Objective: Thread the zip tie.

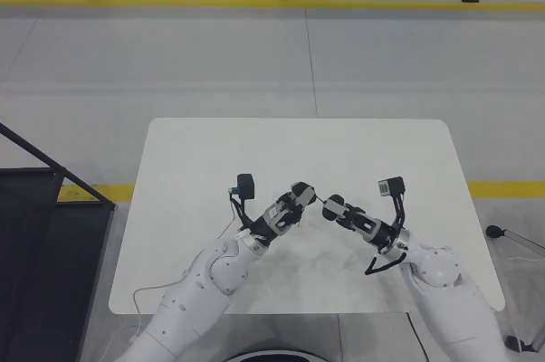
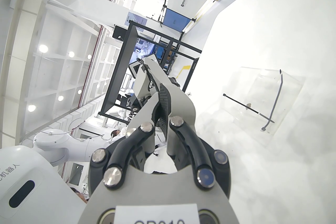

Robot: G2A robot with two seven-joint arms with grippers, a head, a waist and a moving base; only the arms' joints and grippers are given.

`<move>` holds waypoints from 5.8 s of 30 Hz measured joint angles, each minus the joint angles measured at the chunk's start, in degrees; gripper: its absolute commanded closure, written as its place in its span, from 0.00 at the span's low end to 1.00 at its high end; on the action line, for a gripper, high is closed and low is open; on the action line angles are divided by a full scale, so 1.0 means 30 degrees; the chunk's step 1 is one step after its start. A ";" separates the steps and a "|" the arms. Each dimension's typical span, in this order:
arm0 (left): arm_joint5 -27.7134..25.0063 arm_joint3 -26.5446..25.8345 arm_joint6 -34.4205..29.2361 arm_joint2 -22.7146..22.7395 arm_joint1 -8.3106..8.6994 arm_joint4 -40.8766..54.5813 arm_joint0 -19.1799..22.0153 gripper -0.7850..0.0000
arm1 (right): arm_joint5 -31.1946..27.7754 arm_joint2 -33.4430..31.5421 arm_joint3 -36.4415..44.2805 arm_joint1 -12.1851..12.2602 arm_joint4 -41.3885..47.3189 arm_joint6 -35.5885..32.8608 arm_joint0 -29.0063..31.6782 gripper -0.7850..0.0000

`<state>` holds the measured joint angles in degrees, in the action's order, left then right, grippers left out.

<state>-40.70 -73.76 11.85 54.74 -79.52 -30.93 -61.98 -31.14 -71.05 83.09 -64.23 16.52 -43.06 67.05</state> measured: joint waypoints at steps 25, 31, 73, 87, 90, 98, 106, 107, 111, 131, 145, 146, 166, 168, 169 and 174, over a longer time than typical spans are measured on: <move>-0.0224 0.0134 -0.0588 0.0316 -0.0286 -0.0035 -0.0110 1.00 | 0.0042 0.0017 -0.0032 -0.0031 0.0009 -0.0094 -0.0058 1.00; -0.0264 0.0179 -0.0658 0.0395 -0.0349 -0.0033 -0.0128 1.00 | 0.0085 0.0030 -0.0043 -0.0039 0.0039 -0.0122 -0.0069 1.00; -0.0524 0.0237 -0.0790 0.0901 -0.0696 -0.0449 -0.0334 0.90 | -0.0046 -0.0072 0.0002 -0.0054 -0.0032 -0.0129 0.0048 1.00; -0.0549 0.0259 -0.0889 0.1051 -0.0784 -0.0555 -0.0355 1.00 | -0.0001 -0.0042 -0.0044 -0.0070 -0.0020 -0.0141 0.0010 0.64; -0.0500 0.0233 -0.0869 0.1138 -0.0795 -0.0589 -0.0343 1.00 | 0.0067 -0.0068 -0.0031 -0.0067 -0.0029 -0.0137 0.0009 0.11; 0.0149 -0.0943 -0.0980 0.2368 -0.0551 -0.0862 -0.0951 1.00 | 0.0075 -0.0802 0.0635 0.0119 -0.0762 -0.0405 0.0215 0.00; 0.0531 -0.3054 -0.2041 0.4308 -0.0014 -0.1336 -0.2611 1.00 | 0.1824 -0.1410 0.2133 0.0336 -0.4351 0.0452 0.0391 0.00; 0.0574 -0.3361 -0.2217 0.4637 0.0074 -0.1401 -0.2892 1.00 | 0.1830 -0.1417 0.2135 0.0337 -0.4357 0.0438 0.0397 0.00; 0.0580 -0.4206 -0.2936 0.5829 0.0370 -0.1170 -0.3823 1.00 | 0.1799 -0.1407 0.2113 0.0334 -0.4090 0.0366 0.0390 0.00; 0.0828 -0.5849 -0.3268 0.7570 0.0718 0.0577 -0.5250 1.00 | 0.4781 0.0808 0.5912 0.0223 -1.3116 0.1868 0.0088 0.00; 0.3798 -0.6289 -0.3256 0.8528 0.0786 0.1219 -0.5243 1.00 | 0.7424 0.2764 0.7404 0.0053 -1.7835 0.0762 -0.1023 0.00; 0.4002 -0.6397 -0.3442 0.8740 0.0823 0.1261 -0.5284 1.00 | 0.8421 0.3477 0.7656 -0.0055 -1.9258 0.0404 -0.1485 0.00; 0.5172 -0.6871 -0.4397 0.9452 0.0958 0.2444 -0.5356 1.00 | 1.3263 0.8700 0.6673 -0.1221 -2.7293 -0.2657 -0.5066 0.00; 0.5172 -0.6870 -0.4397 0.9452 0.0958 0.2445 -0.5356 1.00 | 1.3810 0.9642 0.6373 -0.1528 -2.8624 -0.3444 -0.5670 0.00; 0.5172 -0.6870 -0.4397 0.9452 0.0958 0.2445 -0.5356 1.00 | 1.4048 1.0102 0.6202 -0.1701 -2.9134 -0.3810 -0.6000 0.00; 0.5172 -0.6870 -0.4397 0.9452 0.0958 0.2445 -0.5356 1.00 | 1.4920 1.2589 0.4759 -0.2900 -3.0995 -0.5722 -0.8009 0.00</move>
<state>-25.18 -94.38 -1.34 83.10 -76.64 -23.59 -78.04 13.62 -33.28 97.37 -72.93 -76.47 -60.22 43.02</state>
